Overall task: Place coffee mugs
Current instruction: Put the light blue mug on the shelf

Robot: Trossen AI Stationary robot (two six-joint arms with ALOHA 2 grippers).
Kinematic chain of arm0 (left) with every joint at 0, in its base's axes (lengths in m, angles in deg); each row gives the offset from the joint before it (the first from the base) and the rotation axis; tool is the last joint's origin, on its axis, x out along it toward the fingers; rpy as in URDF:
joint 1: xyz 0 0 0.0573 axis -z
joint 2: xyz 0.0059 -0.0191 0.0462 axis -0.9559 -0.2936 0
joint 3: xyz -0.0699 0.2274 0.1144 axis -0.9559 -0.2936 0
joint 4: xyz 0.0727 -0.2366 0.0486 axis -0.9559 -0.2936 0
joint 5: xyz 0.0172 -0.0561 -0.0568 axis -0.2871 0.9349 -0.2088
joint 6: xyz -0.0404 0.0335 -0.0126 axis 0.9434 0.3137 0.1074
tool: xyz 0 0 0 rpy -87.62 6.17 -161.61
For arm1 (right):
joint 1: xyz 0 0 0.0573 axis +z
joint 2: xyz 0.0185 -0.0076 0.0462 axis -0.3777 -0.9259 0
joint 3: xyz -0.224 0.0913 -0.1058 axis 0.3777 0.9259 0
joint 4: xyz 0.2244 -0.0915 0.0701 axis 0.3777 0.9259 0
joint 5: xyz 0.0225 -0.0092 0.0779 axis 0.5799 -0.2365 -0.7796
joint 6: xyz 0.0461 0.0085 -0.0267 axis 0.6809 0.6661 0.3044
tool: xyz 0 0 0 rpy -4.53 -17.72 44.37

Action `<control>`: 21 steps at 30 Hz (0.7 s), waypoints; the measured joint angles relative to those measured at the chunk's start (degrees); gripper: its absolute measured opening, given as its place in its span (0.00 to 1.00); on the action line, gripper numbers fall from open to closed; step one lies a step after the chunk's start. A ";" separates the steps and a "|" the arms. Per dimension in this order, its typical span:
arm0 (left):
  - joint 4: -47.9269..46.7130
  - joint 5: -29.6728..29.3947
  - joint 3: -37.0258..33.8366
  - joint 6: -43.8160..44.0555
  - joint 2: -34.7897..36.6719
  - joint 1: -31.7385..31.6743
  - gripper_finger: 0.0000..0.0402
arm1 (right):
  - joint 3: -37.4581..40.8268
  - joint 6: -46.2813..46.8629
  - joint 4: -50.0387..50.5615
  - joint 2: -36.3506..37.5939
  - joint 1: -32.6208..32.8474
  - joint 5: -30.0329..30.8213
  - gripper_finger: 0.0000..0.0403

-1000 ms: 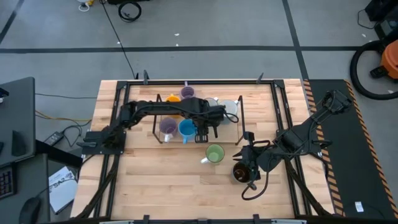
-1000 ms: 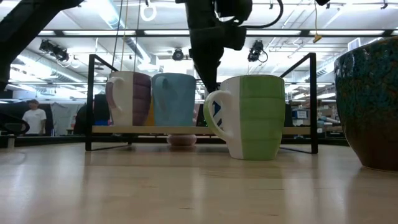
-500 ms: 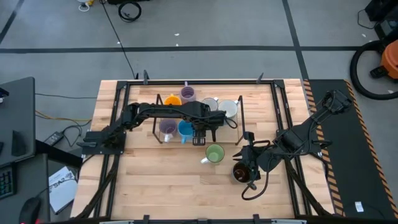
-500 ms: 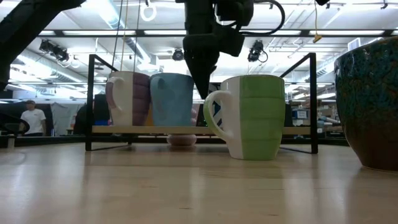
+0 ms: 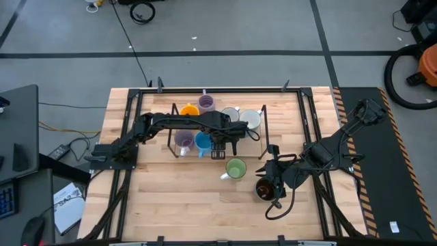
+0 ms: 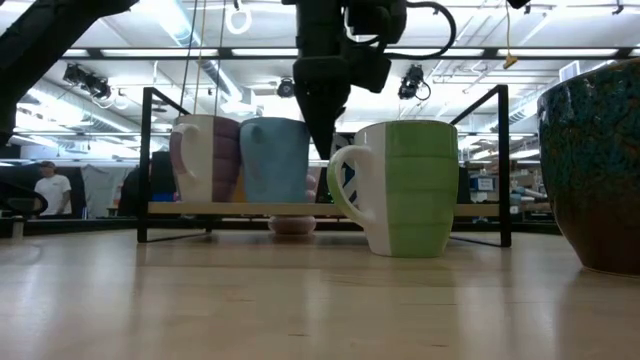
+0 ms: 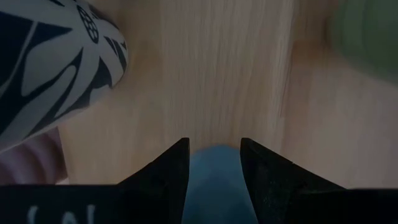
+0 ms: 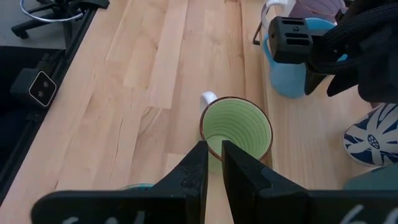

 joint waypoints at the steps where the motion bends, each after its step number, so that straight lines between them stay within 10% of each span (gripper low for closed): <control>1: -0.06 0.00 0.00 0.00 0.00 0.00 0.37 | 0.00 0.00 0.00 0.00 0.00 0.00 0.13; 21: -1.11 -0.02 0.00 2.29 0.00 -0.13 0.37 | 0.00 0.00 0.00 0.00 0.00 -0.02 0.13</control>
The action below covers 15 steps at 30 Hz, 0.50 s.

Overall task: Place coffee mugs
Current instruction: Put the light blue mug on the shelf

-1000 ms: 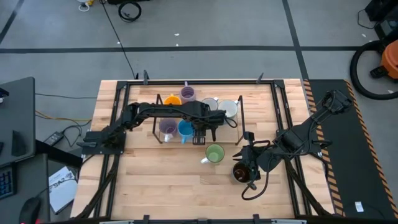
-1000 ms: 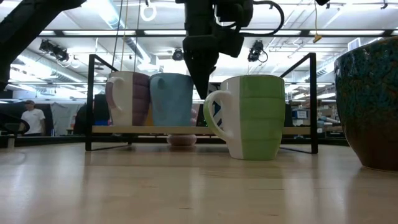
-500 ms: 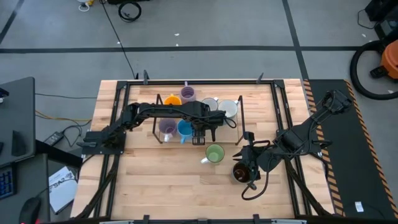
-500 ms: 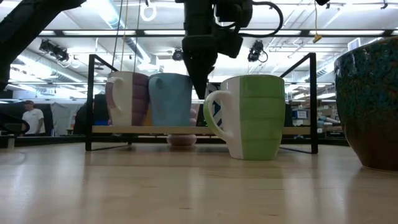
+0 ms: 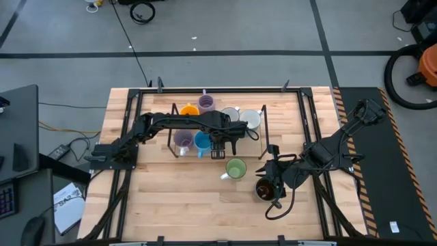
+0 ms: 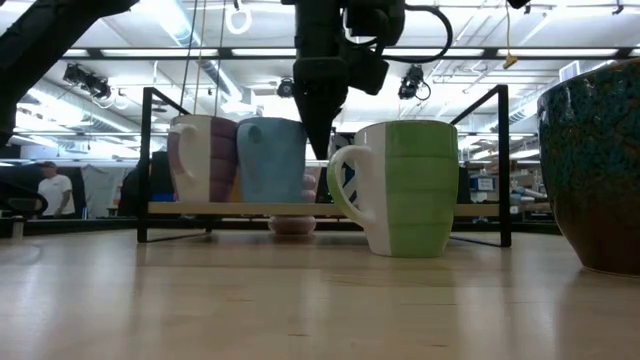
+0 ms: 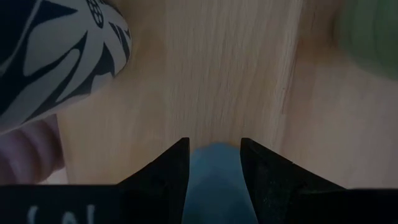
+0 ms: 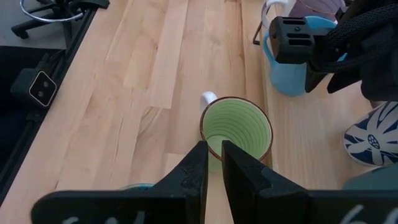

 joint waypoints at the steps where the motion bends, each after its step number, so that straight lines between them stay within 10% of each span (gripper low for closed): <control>1: -0.12 0.00 0.00 0.16 0.00 -0.04 0.37 | 0.00 0.00 0.00 0.00 0.00 0.00 0.13; 15: -0.35 -0.35 0.00 -0.44 0.02 -0.02 0.37 | 0.00 0.00 0.02 0.00 -0.02 0.00 0.13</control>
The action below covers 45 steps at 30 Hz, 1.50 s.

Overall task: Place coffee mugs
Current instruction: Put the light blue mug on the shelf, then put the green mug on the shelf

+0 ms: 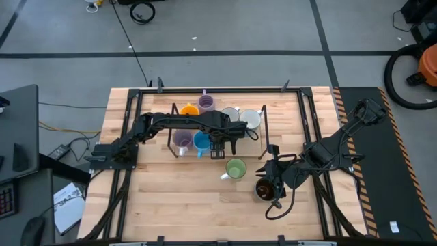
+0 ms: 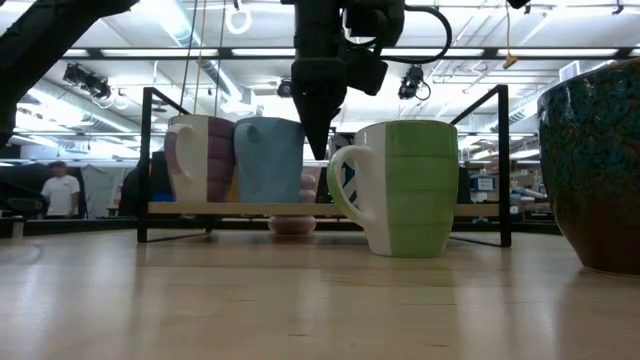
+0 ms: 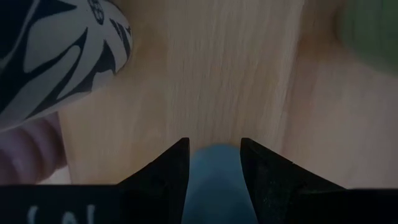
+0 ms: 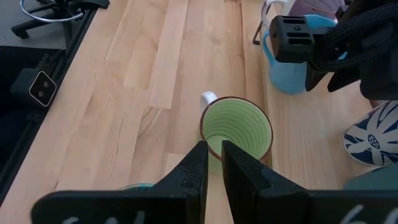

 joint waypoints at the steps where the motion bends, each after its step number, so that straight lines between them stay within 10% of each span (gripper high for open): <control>1: 0.00 -0.27 0.00 -0.13 0.00 -0.02 0.37 | 0.00 0.00 -0.02 0.00 0.02 0.00 0.13; 21: 2.07 -1.79 -0.02 -5.13 2.13 1.27 0.37 | 0.00 -2.48 0.34 -0.02 0.00 1.47 0.13; 30: 11.23 -1.31 -0.02 -9.65 7.92 1.53 0.37 | 3.31 -0.56 0.88 0.43 0.15 11.38 0.13; 45: 16.66 -0.52 -2.45 -7.45 11.02 12.95 0.37 | 3.41 2.48 -2.98 0.63 0.81 7.01 0.13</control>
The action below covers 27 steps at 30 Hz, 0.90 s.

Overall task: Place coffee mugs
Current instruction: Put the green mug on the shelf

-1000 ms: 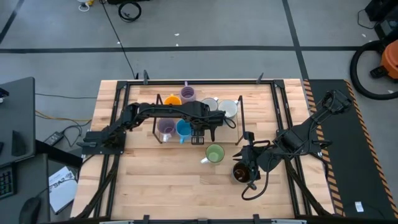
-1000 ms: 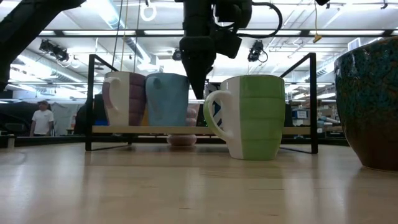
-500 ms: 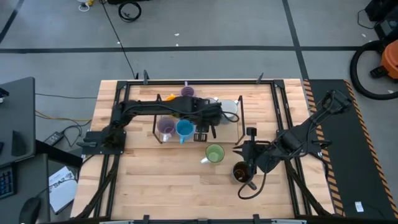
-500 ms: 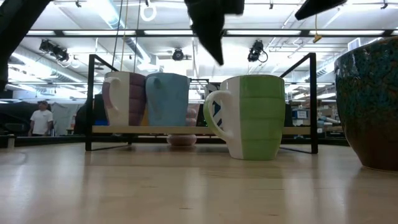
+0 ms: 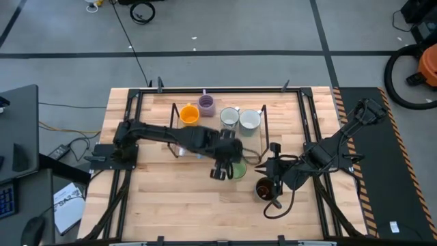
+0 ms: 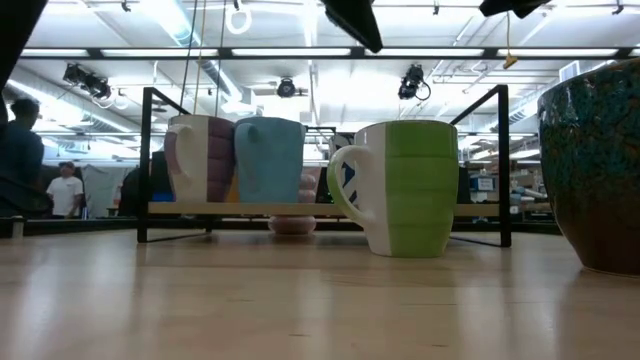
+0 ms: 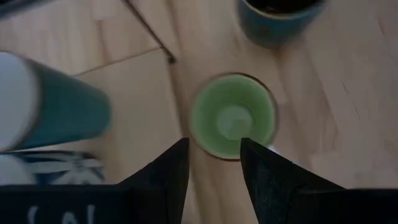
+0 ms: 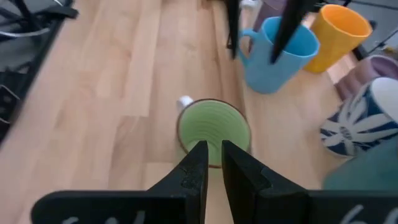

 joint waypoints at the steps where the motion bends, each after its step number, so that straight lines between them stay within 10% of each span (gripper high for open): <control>1: 1.08 -0.23 -1.94 0.31 0.56 0.77 0.37 | 0.00 0.30 -0.24 0.00 0.00 -0.41 0.13; 27: 62.76 -17.41 -65.52 10.41 29.96 12.80 0.37 | -2.67 -5.59 -11.35 -6.59 -19.82 -18.13 0.08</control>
